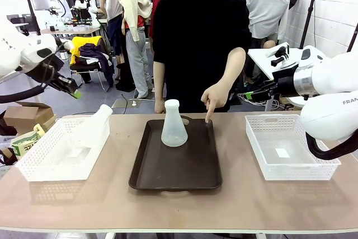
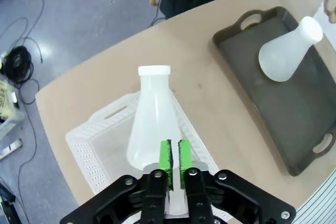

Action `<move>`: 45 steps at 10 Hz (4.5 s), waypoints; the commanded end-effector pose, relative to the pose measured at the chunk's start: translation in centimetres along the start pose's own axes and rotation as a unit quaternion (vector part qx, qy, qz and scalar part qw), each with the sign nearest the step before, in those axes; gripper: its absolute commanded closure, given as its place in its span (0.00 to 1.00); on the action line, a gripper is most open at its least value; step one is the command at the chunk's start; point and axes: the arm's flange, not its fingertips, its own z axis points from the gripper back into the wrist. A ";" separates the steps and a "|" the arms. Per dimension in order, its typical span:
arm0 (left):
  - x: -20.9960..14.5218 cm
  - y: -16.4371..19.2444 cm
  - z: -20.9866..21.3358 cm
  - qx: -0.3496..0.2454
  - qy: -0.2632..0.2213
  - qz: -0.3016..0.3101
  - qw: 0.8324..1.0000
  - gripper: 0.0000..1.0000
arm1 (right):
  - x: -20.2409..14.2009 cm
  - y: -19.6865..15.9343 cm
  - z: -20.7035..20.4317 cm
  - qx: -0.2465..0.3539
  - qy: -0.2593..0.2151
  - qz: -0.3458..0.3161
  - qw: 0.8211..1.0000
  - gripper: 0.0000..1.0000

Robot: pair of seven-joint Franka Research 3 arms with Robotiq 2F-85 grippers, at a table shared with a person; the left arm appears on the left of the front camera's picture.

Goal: Prepare the laboratory tools.
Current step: Place the picked Big flask upright in the Handle tray as directed by the person.

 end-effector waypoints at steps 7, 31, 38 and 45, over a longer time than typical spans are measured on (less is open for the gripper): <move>-0.2 1.2 -7.6 0.015 0.031 -0.056 0.998 0.95 | 0.3 0.0 0.0 0.002 0.002 0.001 1.000 0.00; 3.2 2.3 -19.3 0.007 0.046 -0.159 0.986 0.19 | 0.3 0.0 0.0 0.002 0.002 0.001 1.000 0.00; 3.2 2.2 -19.3 0.015 0.052 -0.155 0.986 1.00 | 0.3 0.0 0.0 0.002 0.002 0.001 1.000 0.00; 3.4 0.3 -6.9 0.033 0.005 -0.133 0.990 1.00 | 0.3 0.0 0.0 0.002 0.002 0.001 1.000 0.00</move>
